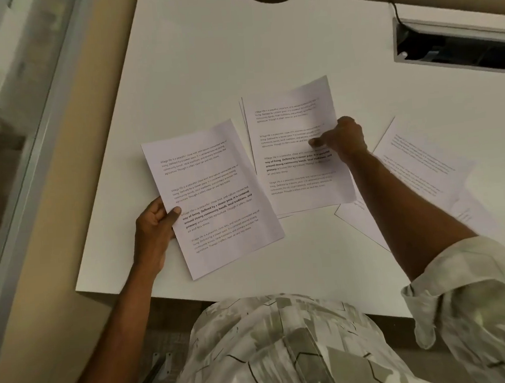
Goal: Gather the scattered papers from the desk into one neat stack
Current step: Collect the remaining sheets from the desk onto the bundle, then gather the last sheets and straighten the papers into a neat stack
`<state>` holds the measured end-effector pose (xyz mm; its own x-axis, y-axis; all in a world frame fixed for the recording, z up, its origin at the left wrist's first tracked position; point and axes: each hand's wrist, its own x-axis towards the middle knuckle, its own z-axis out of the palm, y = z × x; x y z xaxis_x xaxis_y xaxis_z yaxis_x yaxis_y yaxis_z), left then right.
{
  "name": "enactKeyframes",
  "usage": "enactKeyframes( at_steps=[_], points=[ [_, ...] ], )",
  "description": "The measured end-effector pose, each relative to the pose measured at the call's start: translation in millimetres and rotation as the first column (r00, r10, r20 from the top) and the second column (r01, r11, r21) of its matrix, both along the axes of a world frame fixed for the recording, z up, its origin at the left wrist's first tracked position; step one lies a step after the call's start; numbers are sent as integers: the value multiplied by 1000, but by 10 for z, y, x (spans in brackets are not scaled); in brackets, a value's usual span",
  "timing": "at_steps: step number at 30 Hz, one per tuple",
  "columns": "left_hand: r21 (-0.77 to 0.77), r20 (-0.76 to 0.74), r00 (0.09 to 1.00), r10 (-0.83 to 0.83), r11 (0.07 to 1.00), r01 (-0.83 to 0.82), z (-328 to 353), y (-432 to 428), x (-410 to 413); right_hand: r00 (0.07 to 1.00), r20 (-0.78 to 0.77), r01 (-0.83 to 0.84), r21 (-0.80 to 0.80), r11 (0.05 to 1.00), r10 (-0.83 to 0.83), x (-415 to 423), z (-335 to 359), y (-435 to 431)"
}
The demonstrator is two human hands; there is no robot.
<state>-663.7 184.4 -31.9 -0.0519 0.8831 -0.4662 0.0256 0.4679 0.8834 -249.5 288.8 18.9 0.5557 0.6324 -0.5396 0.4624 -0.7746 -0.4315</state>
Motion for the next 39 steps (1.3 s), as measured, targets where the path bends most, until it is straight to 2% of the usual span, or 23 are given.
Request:
enactKeyframes(
  at_steps=[3, 7, 10, 13, 15, 17, 20, 24, 26, 28, 33, 36, 39],
  points=[
    [-8, 4, 1000, 7, 1000, -7, 0, 1, -5, 998, 39, -54, 101, 993, 50, 7, 33, -68],
    [-10, 26, 999, 23, 1000, -23, 24, -13, 19, 996, 62, -83, 434, 897, 62, 106, 327, -168],
    [-43, 73, 997, 32, 999, -29, 45, -19, 44, 979, -134, -24, 670, 742, 152, 225, 695, -220],
    [-79, 110, 993, 33, 997, -25, 34, -19, 59, 888, -307, 29, 779, 627, 341, 285, 1085, -301],
    [-97, 135, 990, 34, 995, -21, 27, -10, 75, 832, -412, 95, 765, 637, 371, 270, 1220, -350],
    [-123, 156, 987, 39, 992, -19, 25, 5, 99, 813, -483, 126, 691, 712, 325, 159, 1155, -411],
    [-171, 180, 983, 39, 985, -8, 32, 21, 149, 826, -475, 24, 567, 824, 304, -191, 735, -586],
    [-183, 180, 983, 23, 983, 10, 96, 40, 230, 796, -520, -64, 438, 897, 311, -653, 113, -857],
    [-182, 187, 982, 15, 983, 20, 139, 49, 284, 817, -475, -126, 407, 905, 328, -791, -51, -947],
    [-180, 198, 980, 12, 983, 24, 173, 55, 339, 845, -444, -106, 405, 908, 297, -860, -133, -1006],
    [-149, 185, 983, 11, 989, 17, 271, 68, 488, 816, -530, -2, 394, 919, 229, -805, -136, -1053],
    [-101, 92, 995, -39, 994, 49, 372, 77, 681, 782, -569, -7, 397, 918, 252, -749, -39, -1045],
    [-25, -36, 986, -160, 987, 159, 557, 117, 953, 816, -490, -35, 488, 872, 306, -786, 150, -1004]
  ],
)
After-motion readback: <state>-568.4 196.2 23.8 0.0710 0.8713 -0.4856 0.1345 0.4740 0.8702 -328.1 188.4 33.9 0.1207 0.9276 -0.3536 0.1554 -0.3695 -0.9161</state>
